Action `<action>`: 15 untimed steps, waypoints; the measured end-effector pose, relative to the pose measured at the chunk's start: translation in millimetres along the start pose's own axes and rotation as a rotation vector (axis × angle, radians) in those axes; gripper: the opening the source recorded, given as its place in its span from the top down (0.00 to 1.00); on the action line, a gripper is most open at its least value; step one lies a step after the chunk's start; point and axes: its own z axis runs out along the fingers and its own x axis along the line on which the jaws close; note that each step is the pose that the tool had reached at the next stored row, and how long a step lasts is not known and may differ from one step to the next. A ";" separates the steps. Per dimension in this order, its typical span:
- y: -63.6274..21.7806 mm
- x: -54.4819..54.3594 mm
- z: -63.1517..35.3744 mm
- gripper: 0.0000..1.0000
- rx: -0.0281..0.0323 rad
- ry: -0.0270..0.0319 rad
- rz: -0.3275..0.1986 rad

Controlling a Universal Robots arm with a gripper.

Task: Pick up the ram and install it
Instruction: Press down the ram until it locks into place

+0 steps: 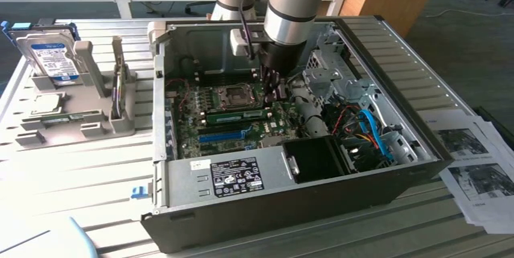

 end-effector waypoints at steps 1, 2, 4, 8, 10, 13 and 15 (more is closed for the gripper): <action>0.0 0.0 0.0 0.91 0.0000 0.0000 0.000; 0.0 0.0 0.1 0.91 0.0000 -0.0002 0.000; -0.4 -0.1 0.1 0.91 0.0000 -0.0002 0.000; -3.1 -0.1 0.0 0.91 0.0000 -0.0003 0.000; -3.8 -0.1 0.0 0.91 0.0000 -0.0003 0.000; -3.8 -0.1 0.0 0.91 -0.0001 -0.0002 0.000; -3.8 -0.1 0.4 0.91 0.0000 -0.0003 0.000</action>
